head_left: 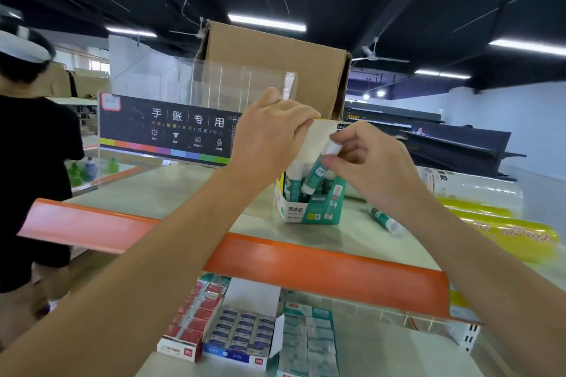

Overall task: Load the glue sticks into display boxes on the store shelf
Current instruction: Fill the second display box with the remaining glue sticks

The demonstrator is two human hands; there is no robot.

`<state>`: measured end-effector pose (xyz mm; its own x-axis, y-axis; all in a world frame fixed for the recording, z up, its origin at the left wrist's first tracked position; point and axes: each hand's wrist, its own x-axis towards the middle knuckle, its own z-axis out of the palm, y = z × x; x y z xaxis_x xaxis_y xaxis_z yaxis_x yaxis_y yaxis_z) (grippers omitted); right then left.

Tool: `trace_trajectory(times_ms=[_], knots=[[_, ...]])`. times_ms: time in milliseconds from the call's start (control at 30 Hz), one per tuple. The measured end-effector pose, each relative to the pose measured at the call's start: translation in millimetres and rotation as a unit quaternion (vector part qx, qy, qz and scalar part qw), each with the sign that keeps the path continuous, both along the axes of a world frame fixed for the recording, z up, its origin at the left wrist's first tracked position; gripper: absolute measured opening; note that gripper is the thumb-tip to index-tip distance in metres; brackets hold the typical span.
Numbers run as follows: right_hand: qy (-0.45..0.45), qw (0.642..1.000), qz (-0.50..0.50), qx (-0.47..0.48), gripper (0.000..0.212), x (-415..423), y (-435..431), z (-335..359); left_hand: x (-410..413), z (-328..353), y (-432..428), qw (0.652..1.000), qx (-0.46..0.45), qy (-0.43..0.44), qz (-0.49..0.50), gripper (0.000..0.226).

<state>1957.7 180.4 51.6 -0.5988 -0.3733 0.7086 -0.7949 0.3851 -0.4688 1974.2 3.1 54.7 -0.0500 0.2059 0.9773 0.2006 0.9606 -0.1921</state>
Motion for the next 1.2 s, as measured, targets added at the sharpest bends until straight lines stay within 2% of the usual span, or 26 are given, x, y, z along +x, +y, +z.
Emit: trace_trajectory(times_ms=[267,500,600,700,867,1200], knots=[[0.062,0.996,-0.036,0.058,0.027,-5.2,-16.2,5.5,-1.9,1.1,-1.4,1.000,0.008,0.007,0.009,0.014],[0.049,0.990,-0.037,0.130,0.028,-11.9,-24.1,-5.4,-4.8,-0.1,-0.7,1.000,0.002,0.023,0.003,0.015],[0.079,0.985,-0.044,0.146,0.025,-13.7,-24.9,-6.4,-5.9,-0.8,-1.1,0.999,-0.002,0.032,-0.002,0.009],[0.110,0.981,-0.048,0.151,0.020,-14.2,-25.1,-5.8,-4.8,-0.4,-2.0,0.999,-0.010,0.033,-0.003,0.012],[0.108,0.983,-0.048,0.142,0.011,-12.5,-24.3,-6.7,-2.4,-0.9,-1.6,1.000,-0.017,0.025,-0.003,0.014],[0.135,0.968,-0.057,0.204,0.021,-12.0,-14.2,-5.7,-5.8,-2.7,-0.2,0.999,-0.029,0.039,-0.003,0.009]])
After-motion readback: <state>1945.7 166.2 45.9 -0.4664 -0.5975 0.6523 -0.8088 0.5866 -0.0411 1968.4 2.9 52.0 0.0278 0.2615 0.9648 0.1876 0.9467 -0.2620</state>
